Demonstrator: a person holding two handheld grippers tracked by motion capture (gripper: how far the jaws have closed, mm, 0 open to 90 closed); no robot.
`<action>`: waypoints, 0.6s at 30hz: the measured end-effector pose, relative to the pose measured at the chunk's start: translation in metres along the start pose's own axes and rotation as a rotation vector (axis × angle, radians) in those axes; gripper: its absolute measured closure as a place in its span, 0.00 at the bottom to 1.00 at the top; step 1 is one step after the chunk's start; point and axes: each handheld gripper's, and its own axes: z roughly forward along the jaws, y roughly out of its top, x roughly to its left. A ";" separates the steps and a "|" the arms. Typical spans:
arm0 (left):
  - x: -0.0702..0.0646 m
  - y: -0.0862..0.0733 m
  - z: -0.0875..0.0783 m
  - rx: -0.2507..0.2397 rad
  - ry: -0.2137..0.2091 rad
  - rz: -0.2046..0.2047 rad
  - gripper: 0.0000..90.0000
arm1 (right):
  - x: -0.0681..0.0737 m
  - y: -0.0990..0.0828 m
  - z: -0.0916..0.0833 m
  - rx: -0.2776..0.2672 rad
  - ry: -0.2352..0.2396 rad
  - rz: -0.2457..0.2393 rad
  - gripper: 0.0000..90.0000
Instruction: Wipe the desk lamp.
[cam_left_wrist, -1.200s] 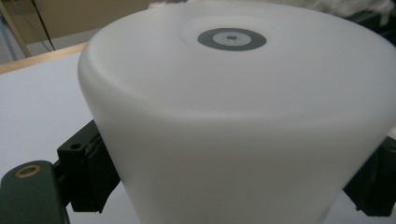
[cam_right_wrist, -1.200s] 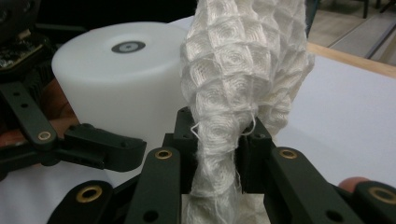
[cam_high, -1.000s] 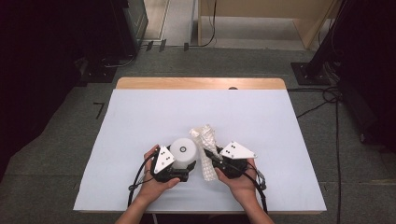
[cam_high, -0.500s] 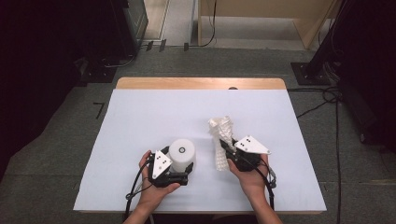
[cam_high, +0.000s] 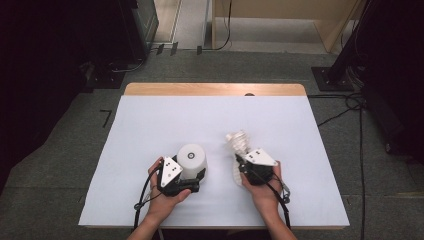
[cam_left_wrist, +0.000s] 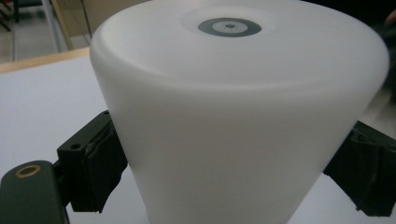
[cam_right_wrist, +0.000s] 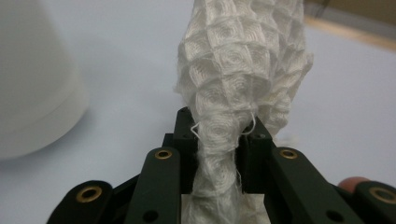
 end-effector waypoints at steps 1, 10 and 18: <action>0.001 0.002 -0.002 -0.009 -0.007 0.005 0.09 | 0.006 -0.002 0.004 0.019 0.041 0.004 0.81; -0.002 0.005 -0.004 -0.047 -0.090 0.048 0.09 | 0.035 0.002 0.004 -0.026 0.287 -0.009 0.81; -0.001 0.003 -0.001 -0.025 -0.123 0.065 0.09 | 0.028 0.014 -0.013 -0.138 0.339 0.023 0.81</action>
